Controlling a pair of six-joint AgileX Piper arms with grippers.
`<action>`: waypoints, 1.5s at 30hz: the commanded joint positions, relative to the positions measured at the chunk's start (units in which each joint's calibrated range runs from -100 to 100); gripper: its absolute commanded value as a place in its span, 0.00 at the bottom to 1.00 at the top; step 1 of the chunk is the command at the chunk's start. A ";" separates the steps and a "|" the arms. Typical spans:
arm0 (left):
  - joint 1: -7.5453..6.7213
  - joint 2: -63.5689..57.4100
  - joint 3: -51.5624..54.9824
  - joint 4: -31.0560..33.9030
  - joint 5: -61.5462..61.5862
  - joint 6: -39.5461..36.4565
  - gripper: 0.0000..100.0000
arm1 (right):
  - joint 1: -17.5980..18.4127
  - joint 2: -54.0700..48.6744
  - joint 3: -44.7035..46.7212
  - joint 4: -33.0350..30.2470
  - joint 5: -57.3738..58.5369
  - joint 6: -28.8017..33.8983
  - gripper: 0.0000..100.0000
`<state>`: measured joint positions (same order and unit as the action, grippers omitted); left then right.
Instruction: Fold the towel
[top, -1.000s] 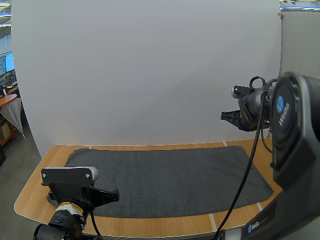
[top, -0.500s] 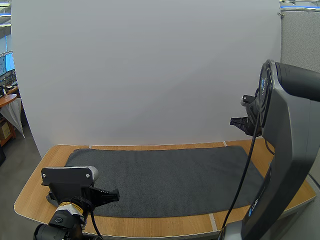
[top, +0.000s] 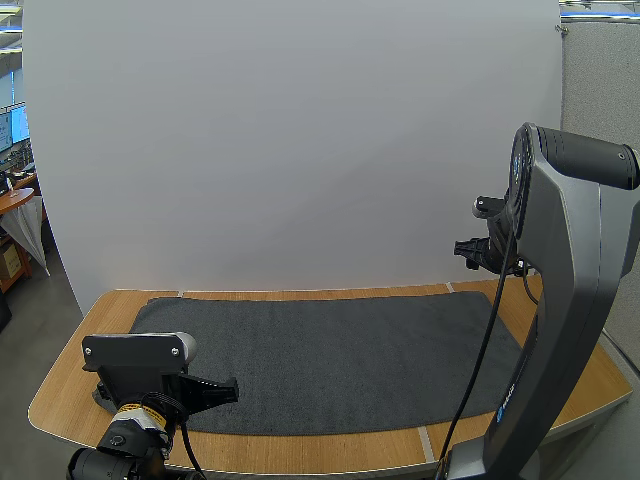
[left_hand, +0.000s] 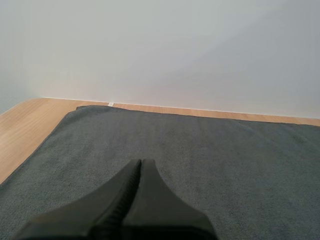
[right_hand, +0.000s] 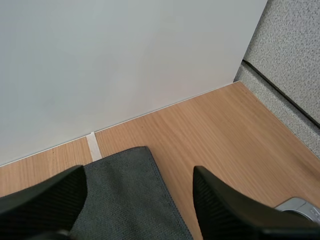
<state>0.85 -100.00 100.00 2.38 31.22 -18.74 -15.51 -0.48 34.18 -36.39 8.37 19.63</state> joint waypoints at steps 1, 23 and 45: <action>0.09 0.00 0.00 0.03 -0.51 -0.64 0.00 | -0.57 0.54 -0.42 0.75 -1.09 0.17 1.00; 0.09 0.00 0.00 0.03 -0.51 -0.64 0.00 | -0.63 9.92 -9.03 2.60 3.71 2.36 1.00; 0.09 0.00 0.00 0.03 -0.51 -0.64 0.00 | -0.33 20.18 -16.06 7.42 2.90 1.25 1.00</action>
<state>0.85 -100.00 100.00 2.38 31.22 -18.74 -15.98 19.10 18.51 -30.80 12.18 21.68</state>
